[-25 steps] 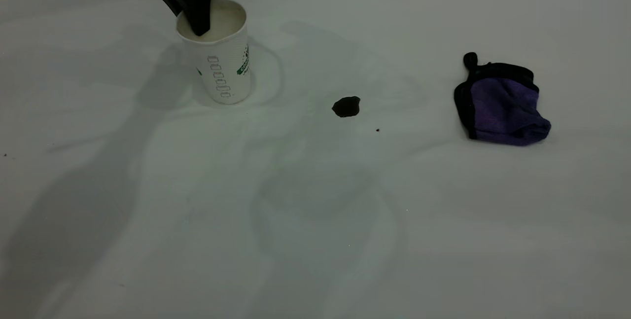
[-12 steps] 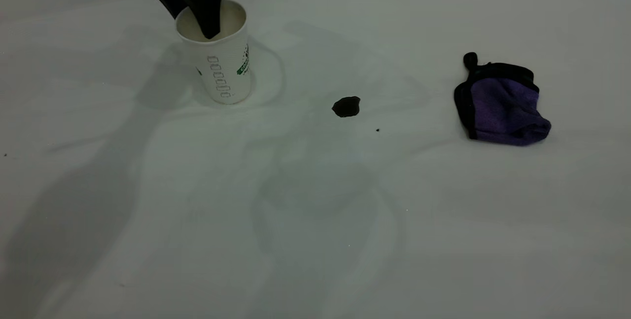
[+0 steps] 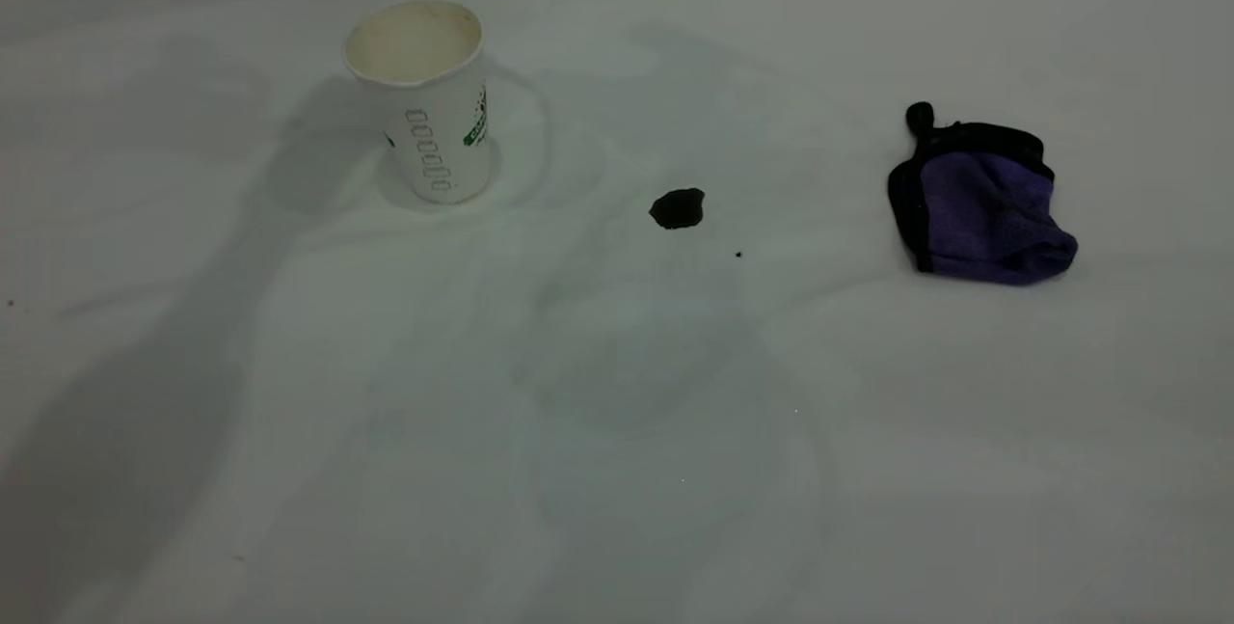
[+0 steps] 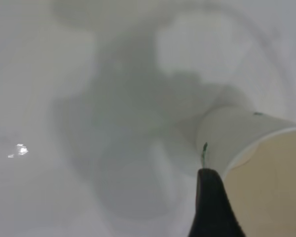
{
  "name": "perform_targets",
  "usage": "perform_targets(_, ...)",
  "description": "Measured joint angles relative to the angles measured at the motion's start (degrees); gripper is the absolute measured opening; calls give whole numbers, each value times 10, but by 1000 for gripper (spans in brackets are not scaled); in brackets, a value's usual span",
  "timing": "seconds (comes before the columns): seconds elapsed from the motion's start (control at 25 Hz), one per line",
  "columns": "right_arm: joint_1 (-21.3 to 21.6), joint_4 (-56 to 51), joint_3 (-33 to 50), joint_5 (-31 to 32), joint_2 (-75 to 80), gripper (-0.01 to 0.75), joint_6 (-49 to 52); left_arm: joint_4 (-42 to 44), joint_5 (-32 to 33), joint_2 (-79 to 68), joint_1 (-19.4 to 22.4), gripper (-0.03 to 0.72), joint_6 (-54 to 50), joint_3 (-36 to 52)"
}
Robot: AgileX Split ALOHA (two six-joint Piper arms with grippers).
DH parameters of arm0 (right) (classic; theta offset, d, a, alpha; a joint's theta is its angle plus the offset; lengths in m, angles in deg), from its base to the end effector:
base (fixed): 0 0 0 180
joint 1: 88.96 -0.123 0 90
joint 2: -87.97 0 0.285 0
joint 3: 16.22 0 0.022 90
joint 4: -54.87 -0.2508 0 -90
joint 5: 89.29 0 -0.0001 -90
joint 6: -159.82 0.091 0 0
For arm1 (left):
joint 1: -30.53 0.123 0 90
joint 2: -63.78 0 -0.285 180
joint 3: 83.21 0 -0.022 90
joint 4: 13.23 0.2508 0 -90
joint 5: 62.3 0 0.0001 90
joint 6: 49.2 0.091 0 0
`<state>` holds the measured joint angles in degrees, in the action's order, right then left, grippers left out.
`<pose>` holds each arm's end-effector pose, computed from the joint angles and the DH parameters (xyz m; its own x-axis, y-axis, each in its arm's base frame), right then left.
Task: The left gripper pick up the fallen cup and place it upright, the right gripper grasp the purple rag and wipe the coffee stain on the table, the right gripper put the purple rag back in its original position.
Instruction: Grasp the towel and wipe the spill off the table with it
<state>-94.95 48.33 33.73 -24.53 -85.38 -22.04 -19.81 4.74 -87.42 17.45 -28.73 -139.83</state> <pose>-0.0094 0.0084 0.2654 -0.5185 -0.0380 -0.8542 -0.1830 0.9808 0.0674 0.5142 -0.1293 0.1764 -0.7998 0.4995 -0.3330 0.5290 0.8486 0.0024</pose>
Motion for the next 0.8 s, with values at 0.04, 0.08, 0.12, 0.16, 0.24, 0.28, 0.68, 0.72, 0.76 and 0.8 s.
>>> perform_targets(0.04,0,0,0,0,0,446,0,0,0,12,-1,490,-2,0)
perform_targets(0.08,0,0,0,0,0,446,0,1,0,28,-3,490,-6,0)
perform_targets(0.12,0,0,0,0,0,446,0,1,0,43,-5,490,-11,0)
perform_targets(0.16,0,0,0,0,0,446,0,0,0,62,-7,490,-18,0)
perform_targets(0.24,0,0,0,0,0,446,0,0,0,103,-10,490,-38,0)
perform_targets(0.28,0,0,0,0,0,446,0,0,0,130,-11,490,-53,0)
perform_targets(0.68,0,-1,0,0,0,446,0,0,0,361,-34,491,-107,88)
perform_targets(0.72,0,-1,0,0,0,446,0,0,0,385,-38,488,-107,116)
perform_targets(0.76,0,-1,0,0,0,446,0,0,0,414,-40,486,-107,153)
perform_targets(0.8,0,-1,0,0,0,446,0,2,0,445,-42,485,-107,191)
